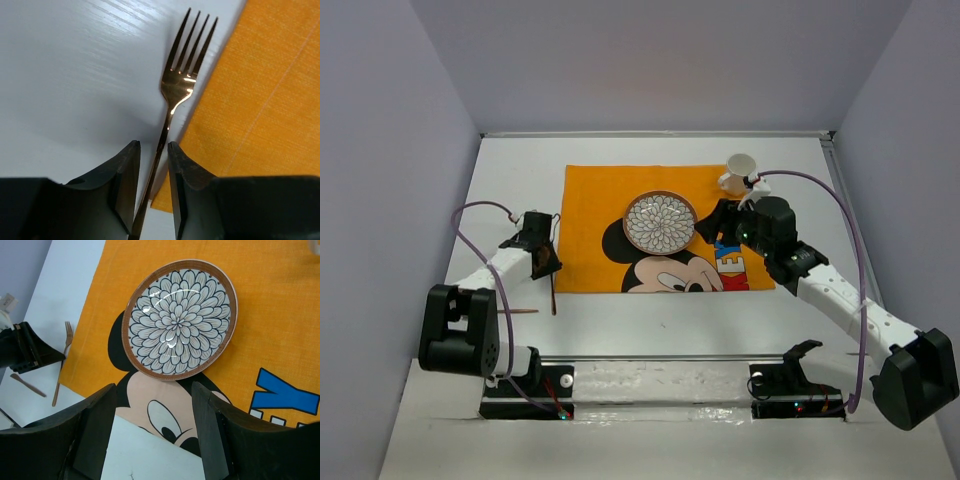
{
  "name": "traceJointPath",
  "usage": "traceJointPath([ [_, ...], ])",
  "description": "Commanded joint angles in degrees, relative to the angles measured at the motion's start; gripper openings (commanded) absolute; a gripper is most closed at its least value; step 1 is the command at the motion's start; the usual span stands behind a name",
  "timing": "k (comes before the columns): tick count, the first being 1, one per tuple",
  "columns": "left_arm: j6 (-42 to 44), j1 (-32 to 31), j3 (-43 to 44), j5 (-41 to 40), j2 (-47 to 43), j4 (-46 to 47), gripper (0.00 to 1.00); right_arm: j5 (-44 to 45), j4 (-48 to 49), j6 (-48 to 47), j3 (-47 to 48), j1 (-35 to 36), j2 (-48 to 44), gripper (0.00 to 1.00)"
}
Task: Set the dinner table for one person
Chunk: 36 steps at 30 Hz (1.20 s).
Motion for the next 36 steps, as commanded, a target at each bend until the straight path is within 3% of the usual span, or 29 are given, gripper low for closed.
traceJointPath([
  [1, 1.44, 1.4, 1.0, -1.12, 2.51, 1.74, 0.39, -1.41, 4.38, -0.02, -0.29, 0.57, -0.34, 0.66],
  [7, 1.88, 1.48, 1.18, -0.06, 5.5, 2.27, 0.33, -1.5, 4.55, -0.02, -0.46, 0.57, -0.34, 0.66],
  [11, 1.96, 3.24, 1.71, 0.02, 5.94, 1.48, 0.0, -1.5, 4.64, -0.2, -0.82, 0.57, -0.25, 0.66],
  [15, 2.58, 4.3, 3.46, -1.73, 1.56, 0.69, 0.0, -1.15, 4.73, -0.37, -1.17, 0.57, -0.25, 0.66],
  [19, 5.82, 3.86, 11.71, -4.9, -4.51, -4.14, 0.0, -0.62, 5.08, -0.46, -1.43, 0.57, 0.8, 0.66],
  [23, 6.62, -1.13, 18.92, -5.42, -9.44, -5.64, 0.0, 0.34, 5.61, -0.37, -1.78, 0.57, 1.15, 0.67],
  [27, 5.13, -12.2, 24.81, -7.1, -2.78, -3.47, 0.0, 0.08, 5.7, 0.5, -1.34, 0.57, 1.42, 0.67],
  [32, 5.74, -13.72, 30.44, -5.16, 9.52, -0.64, 0.0, 1.49, 4.56, 1.29, -1.69, 0.57, -0.25, 0.67],
  [36, 7.76, -13.72, 30.28, -6.83, 12.18, 2.08, 0.0, 3.59, 1.22, 1.47, -1.69, 0.57, -3.49, 0.67],
])
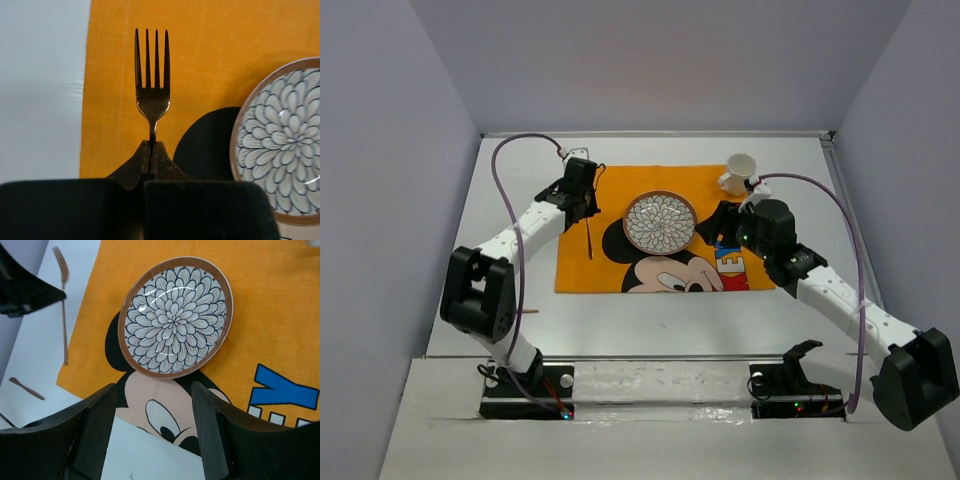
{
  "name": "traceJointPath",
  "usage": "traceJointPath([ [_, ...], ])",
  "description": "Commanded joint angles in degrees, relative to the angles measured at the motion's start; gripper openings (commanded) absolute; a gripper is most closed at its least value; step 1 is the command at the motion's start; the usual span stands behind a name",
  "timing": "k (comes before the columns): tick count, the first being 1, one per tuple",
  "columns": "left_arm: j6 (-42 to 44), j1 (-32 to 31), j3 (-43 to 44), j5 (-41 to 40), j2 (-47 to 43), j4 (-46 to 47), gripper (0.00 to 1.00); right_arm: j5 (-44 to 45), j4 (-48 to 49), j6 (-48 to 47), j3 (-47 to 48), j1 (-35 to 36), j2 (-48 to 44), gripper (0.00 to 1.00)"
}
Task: Set the dinner table for one person
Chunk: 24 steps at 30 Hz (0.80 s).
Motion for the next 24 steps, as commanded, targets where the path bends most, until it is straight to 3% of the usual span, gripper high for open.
traceJointPath([
  [1, 2.47, 0.44, 0.44, -2.4, 0.7, 2.13, 0.0, 3.83, -0.84, 0.58, -0.32, 0.57, -4.83, 0.67],
  [9, 4.06, 0.36, 0.17, -4.68, 7.64, 3.19, 0.0, 6.48, -3.39, 1.28, -1.2, 0.57, -8.09, 0.67],
  [24, 3.71, 0.36, 7.11, -4.15, 17.32, 2.93, 0.0, 1.47, 0.83, 1.54, -3.39, 0.57, -4.84, 0.66],
])
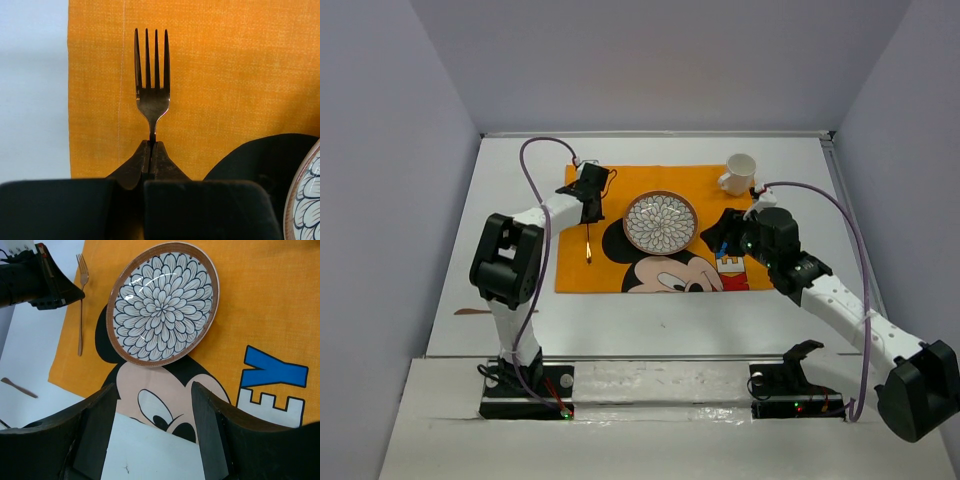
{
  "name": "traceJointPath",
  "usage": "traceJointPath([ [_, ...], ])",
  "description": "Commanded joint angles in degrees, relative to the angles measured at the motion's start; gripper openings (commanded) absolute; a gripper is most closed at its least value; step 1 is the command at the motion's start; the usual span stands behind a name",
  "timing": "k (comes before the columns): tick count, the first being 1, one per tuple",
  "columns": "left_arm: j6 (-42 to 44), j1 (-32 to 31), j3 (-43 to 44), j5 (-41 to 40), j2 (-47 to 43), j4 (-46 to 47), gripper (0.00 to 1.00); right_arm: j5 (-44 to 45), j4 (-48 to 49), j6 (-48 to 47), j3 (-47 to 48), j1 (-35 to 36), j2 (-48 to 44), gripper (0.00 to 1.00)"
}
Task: Set the dinner table for one person
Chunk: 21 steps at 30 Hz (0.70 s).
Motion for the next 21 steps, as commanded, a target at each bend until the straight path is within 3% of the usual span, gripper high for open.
traceJointPath([
  [1, 0.21, 0.22, 3.31, -1.05, 0.09, 1.05, 0.0, -1.42, 4.09, 0.19, -0.47, 0.57, 0.06, 0.66],
  [5, -0.05, 0.22, 3.58, -2.01, 2.11, 0.7, 0.01, -1.41, 4.35, 0.01, -0.73, 0.57, 0.76, 0.67],
  [6, -0.05, 0.22, 3.31, -2.19, 2.21, 0.87, 0.07, -1.59, 4.44, -0.08, -0.64, 0.57, 0.85, 0.67],
  [8, 0.03, 0.22, 2.87, -2.63, 2.21, 0.96, 0.21, -2.03, 4.35, -0.25, -0.56, 0.57, 0.94, 0.68],
  [9, 0.21, 0.22, 2.26, -2.46, 1.68, 1.4, 0.36, -2.38, 4.35, -0.51, -0.38, 0.57, 1.02, 0.69],
  [13, 0.56, 0.22, 1.55, -3.25, -0.95, 1.66, 0.63, -3.7, 3.73, -0.69, 0.67, 0.57, 1.11, 0.7],
  [14, 0.73, 0.22, 1.38, -3.6, -2.96, 1.66, 0.78, -4.14, 3.56, -0.69, 1.02, 0.57, 1.11, 0.7],
  [17, 1.35, 0.22, 1.29, -4.65, -7.71, 1.66, 0.99, -5.72, 3.47, -1.13, 1.9, 1.88, 1.64, 0.7],
  [21, 2.93, 0.22, 1.82, -6.06, -24.3, 2.36, 0.99, -5.72, 3.56, -2.8, 5.41, 7.94, 4.44, 0.69],
])
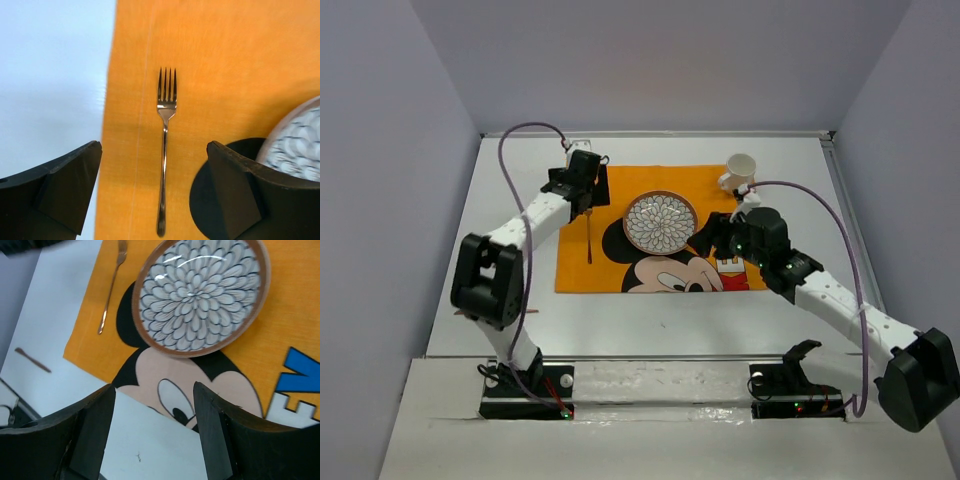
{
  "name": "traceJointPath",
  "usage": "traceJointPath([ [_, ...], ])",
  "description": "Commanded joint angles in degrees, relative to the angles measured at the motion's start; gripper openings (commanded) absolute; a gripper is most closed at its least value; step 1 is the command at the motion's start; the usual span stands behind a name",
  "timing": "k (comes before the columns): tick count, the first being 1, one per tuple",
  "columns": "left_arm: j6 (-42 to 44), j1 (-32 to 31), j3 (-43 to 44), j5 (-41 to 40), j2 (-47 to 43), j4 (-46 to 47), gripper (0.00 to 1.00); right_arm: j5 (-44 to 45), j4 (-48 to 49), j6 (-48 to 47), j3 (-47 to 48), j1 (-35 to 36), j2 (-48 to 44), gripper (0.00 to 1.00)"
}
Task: Set the dinner table for one person
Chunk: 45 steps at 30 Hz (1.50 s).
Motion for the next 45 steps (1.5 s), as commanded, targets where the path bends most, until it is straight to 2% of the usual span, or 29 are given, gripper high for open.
traceJointPath([
  [1, 1.82, 0.22, 0.55, -3.22, -21.26, 2.91, 0.99, -1.53, 2.57, -2.23, 5.72, 7.38, 3.53, 0.69],
  [5, 1.12, 0.22, -4.27, -2.78, -38.22, 4.49, 0.99, 0.23, 4.07, -4.69, 11.35, 16.52, 13.17, 0.67],
  [6, 0.68, 0.22, -5.68, -3.3, -45.13, 5.37, 0.99, 0.58, 4.42, -5.39, 12.58, 18.54, 15.21, 0.65],
  [9, -0.81, 0.22, -10.26, -5.5, -55.88, 5.29, 0.99, -0.03, 4.86, -8.38, 19.34, 25.31, 24.32, 0.63],
  [12, -1.78, 0.31, -12.19, -4.45, -61.96, 4.85, 0.99, -3.45, 3.99, -12.42, 27.94, 30.32, 31.9, 0.61],
  [15, -2.22, 0.31, -11.5, -1.47, -64.18, 4.67, 0.99, -6.36, 1.17, -17.51, 38.66, 34.02, 42.36, 0.57],
  [17, -2.4, 0.22, -11.23, 1.51, -65.06, 4.93, 0.99, -6.62, -4.25, -22.34, 44.81, 36.12, 50.1, 0.58],
  [19, -2.66, 0.31, -11.66, 3.62, -66.64, 5.63, 0.99, -5.92, -5.85, -26.12, 52.9, 36.75, 57.02, 0.67],
  [22, -2.58, 0.22, -12.54, 4.86, -68.22, 6.08, 0.99, -6.19, -9.19, -30.42, 62.64, 38.06, 63.2, 0.75],
  [28, -0.73, 0.22, -13.42, 5.66, -68.93, 6.78, 0.99, -6.89, -15.43, -35.97, 78.13, 39.91, 76.03, 0.76],
  [32, -0.29, 0.22, -15.0, 5.57, -69.89, 7.04, 0.99, -6.1, -19.91, -37.39, 92.95, 41.23, 83.85, 0.77],
  [35, -0.12, 0.22, -16.41, 4.78, -71.21, 7.31, 0.99, -6.62, -21.5, -37.22, 100.62, 41.76, 89.57, 0.77],
  [41, -0.11, 0.22, -17.47, 4.6, -72.97, 7.31, 0.99, -6.97, -21.51, -35.37, 105.83, 42.9, 95.55, 0.73],
  [45, -0.2, 0.22, -18.17, 4.34, -73.67, 7.57, 0.99, -6.54, -20.98, -34.49, 107.86, 43.52, 97.58, 0.66],
])
